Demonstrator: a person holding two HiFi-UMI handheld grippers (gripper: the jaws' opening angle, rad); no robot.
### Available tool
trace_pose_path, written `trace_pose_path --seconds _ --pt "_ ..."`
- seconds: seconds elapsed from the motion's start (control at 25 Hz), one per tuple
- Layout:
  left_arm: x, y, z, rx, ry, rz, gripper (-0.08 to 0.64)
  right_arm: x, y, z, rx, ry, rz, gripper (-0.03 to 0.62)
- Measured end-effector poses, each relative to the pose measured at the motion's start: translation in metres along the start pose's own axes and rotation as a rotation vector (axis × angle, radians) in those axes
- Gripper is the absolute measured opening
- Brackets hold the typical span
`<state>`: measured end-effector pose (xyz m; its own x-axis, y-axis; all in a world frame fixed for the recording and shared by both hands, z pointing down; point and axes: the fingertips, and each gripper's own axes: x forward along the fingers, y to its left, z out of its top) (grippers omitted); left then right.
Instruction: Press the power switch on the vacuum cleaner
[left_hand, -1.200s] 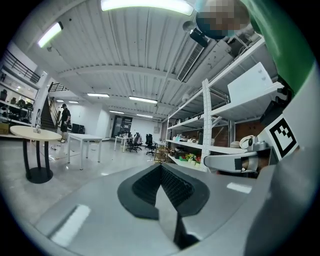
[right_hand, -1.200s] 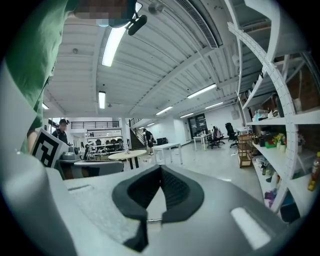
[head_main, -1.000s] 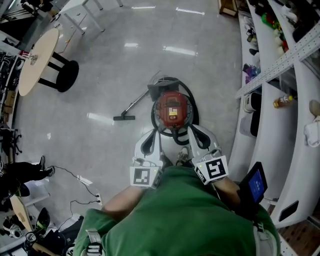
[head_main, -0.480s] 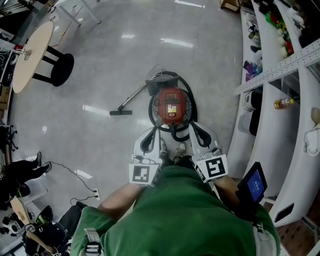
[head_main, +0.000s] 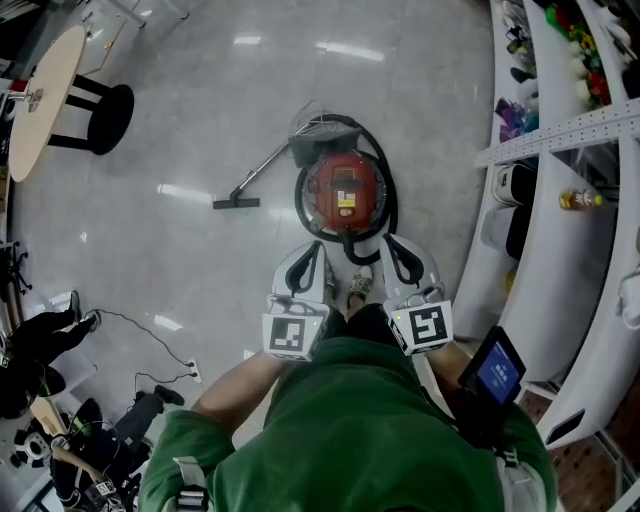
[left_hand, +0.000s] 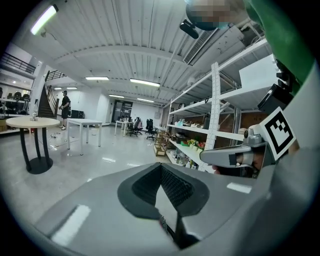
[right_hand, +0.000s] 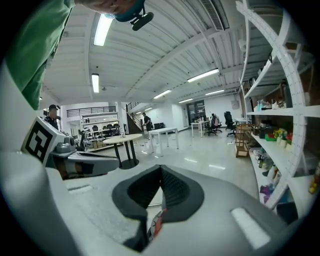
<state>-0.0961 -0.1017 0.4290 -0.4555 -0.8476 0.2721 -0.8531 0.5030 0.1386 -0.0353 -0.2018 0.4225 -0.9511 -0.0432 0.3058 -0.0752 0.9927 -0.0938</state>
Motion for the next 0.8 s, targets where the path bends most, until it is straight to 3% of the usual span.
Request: trace_pose_path --seconds 0.52,0.8 --pt "0.043 0.022 -0.104 -0.024 0.181 -0.013 0.006 0.067 -0.009 -0.111 0.030 0.189 0.039 0.000" --pt "0.063 0.031 -0.159 -0.009 0.238 0.005 0.006 0.095 -0.018 -0.169 0.036 0.236 0.051 0.000"
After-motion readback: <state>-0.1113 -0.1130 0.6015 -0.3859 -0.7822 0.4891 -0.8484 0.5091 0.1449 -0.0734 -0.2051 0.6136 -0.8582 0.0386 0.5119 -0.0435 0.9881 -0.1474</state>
